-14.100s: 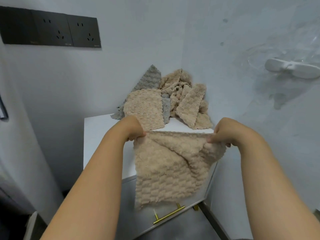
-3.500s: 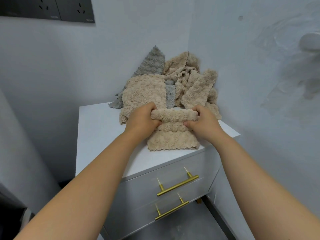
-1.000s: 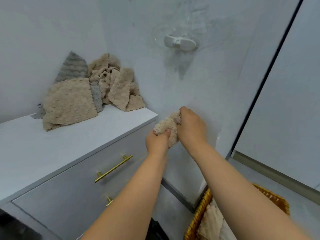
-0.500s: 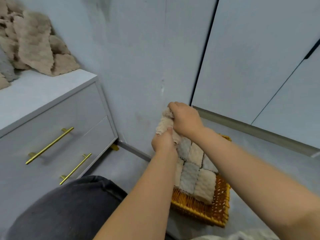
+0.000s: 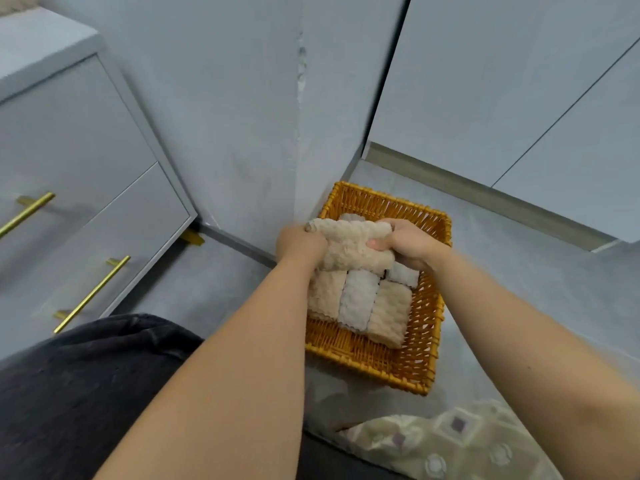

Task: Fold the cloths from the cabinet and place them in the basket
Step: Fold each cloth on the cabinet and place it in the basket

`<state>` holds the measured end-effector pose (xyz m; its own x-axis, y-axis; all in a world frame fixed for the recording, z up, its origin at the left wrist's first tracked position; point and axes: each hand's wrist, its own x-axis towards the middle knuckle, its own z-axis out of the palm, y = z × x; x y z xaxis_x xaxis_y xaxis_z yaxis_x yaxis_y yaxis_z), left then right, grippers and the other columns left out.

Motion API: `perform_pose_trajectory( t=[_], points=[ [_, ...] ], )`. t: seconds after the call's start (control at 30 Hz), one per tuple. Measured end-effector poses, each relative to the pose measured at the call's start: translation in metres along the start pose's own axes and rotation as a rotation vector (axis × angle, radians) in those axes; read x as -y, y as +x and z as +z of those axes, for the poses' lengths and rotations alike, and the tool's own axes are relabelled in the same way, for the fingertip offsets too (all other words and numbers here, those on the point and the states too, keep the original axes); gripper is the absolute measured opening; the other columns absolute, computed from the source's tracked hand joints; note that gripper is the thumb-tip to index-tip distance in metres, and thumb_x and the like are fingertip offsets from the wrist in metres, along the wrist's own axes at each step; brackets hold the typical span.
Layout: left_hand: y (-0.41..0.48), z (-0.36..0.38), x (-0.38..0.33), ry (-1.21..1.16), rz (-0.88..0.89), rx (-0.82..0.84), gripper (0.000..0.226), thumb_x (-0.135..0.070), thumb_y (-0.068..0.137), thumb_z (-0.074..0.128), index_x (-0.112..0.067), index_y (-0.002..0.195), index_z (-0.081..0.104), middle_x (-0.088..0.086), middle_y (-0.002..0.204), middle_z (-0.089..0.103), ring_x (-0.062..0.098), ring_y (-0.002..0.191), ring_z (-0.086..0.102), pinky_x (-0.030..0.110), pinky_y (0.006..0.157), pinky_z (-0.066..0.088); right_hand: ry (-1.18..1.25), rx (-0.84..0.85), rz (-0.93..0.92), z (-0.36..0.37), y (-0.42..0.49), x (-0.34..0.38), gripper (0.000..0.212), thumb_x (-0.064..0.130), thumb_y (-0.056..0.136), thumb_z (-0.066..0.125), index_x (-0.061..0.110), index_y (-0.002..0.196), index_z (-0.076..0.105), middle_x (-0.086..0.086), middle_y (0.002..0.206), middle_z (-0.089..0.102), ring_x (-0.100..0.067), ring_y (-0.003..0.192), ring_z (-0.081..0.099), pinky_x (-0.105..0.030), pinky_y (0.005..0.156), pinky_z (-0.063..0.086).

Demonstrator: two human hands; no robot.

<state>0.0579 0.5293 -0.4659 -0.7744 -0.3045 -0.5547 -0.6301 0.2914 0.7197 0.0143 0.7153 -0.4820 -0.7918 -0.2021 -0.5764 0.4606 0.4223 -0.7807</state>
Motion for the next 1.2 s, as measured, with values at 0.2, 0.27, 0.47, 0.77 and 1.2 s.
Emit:
perform_pose_trajectory(
  t=[0.2, 0.27, 0.47, 0.77, 1.2],
  points=[
    [0.009, 0.005, 0.005, 0.241, 0.172, 0.330, 0.033, -0.014, 0.087, 0.067, -0.003, 0.118, 0.061, 0.009, 0.113, 0.061, 0.025, 0.108, 0.057, 0.029, 0.082, 0.045, -0.810, 0.284, -0.069, -0.013, 0.006, -0.003, 0.047, 0.048, 0.070, 0.075, 0.020, 0.104, 0.060, -0.002, 0.101, 0.058, -0.023, 0.097, 0.055, -0.042, 0.096, 0.043],
    [0.010, 0.004, 0.006, 0.218, 0.206, 0.367, 0.029, -0.012, 0.086, 0.067, -0.004, 0.113, 0.063, 0.006, 0.102, 0.060, 0.023, 0.097, 0.057, 0.028, 0.076, 0.043, -0.799, 0.291, -0.138, -0.004, 0.004, 0.004, 0.037, 0.045, 0.076, 0.074, 0.015, 0.079, 0.052, -0.001, 0.076, 0.043, -0.023, 0.071, 0.044, -0.037, 0.073, 0.038],
    [0.031, -0.006, 0.032, 0.332, 0.153, 0.260, 0.031, -0.020, 0.089, 0.063, -0.008, 0.118, 0.062, 0.010, 0.119, 0.061, 0.026, 0.113, 0.057, 0.033, 0.090, 0.045, -0.723, 0.154, -0.114, 0.024, 0.020, -0.019, 0.023, 0.022, 0.084, 0.070, 0.007, 0.080, 0.054, -0.001, 0.071, 0.043, -0.015, 0.066, 0.043, -0.031, 0.063, 0.034],
    [0.059, 0.000, 0.075, 0.739, 0.101, 0.215, 0.017, -0.022, 0.093, 0.053, -0.006, 0.097, 0.058, 0.010, 0.098, 0.058, 0.025, 0.086, 0.056, 0.031, 0.064, 0.040, -0.811, 0.200, 0.027, 0.075, 0.040, -0.100, 0.028, 0.019, 0.084, 0.068, 0.004, 0.106, 0.063, -0.010, 0.104, 0.060, -0.029, 0.103, 0.056, -0.032, 0.079, 0.044],
    [0.085, 0.011, 0.093, 0.720, 0.014, 0.380, 0.012, -0.012, 0.088, 0.050, -0.005, 0.089, 0.060, 0.010, 0.083, 0.057, 0.023, 0.070, 0.055, 0.028, 0.051, 0.045, -0.799, 0.360, 0.107, 0.117, 0.060, -0.116, 0.022, 0.009, 0.092, 0.045, 0.015, 0.095, 0.066, -0.005, 0.100, 0.061, -0.022, 0.096, 0.055, -0.029, 0.076, 0.039]
  ],
)
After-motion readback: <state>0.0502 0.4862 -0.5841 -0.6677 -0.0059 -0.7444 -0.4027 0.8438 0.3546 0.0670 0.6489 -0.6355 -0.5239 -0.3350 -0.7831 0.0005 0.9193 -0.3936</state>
